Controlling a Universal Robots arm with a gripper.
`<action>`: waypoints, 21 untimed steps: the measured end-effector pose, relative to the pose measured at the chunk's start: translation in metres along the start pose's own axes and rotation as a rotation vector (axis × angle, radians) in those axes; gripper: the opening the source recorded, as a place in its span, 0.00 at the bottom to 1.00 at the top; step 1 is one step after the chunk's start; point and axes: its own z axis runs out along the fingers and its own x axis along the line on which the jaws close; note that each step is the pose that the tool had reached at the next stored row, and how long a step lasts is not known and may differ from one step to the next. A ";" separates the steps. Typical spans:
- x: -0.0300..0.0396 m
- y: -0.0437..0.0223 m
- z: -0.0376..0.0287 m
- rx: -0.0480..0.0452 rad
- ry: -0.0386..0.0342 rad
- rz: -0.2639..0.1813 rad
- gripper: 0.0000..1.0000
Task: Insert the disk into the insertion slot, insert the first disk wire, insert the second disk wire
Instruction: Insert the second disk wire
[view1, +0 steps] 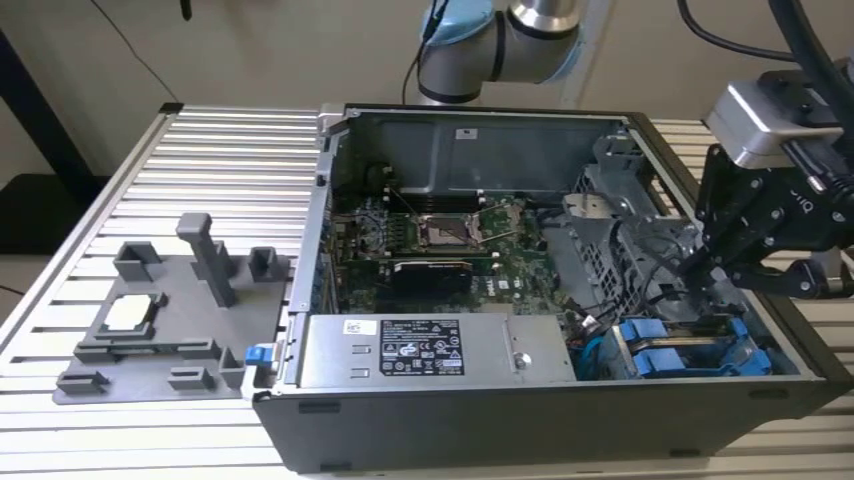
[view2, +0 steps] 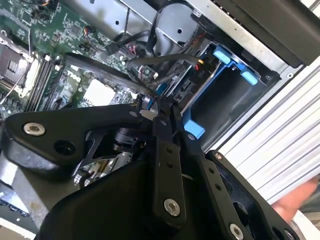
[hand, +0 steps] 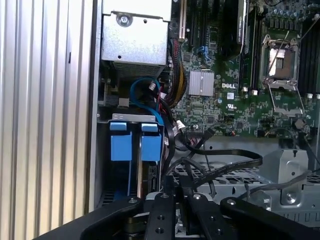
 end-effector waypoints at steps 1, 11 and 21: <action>0.0007 0.0000 -0.0001 -0.0006 -0.0005 0.000 0.16; 0.0080 -0.0022 0.0058 -0.0069 -0.0014 0.019 0.16; 0.0165 -0.0064 0.0165 -0.0097 -0.0026 0.028 0.16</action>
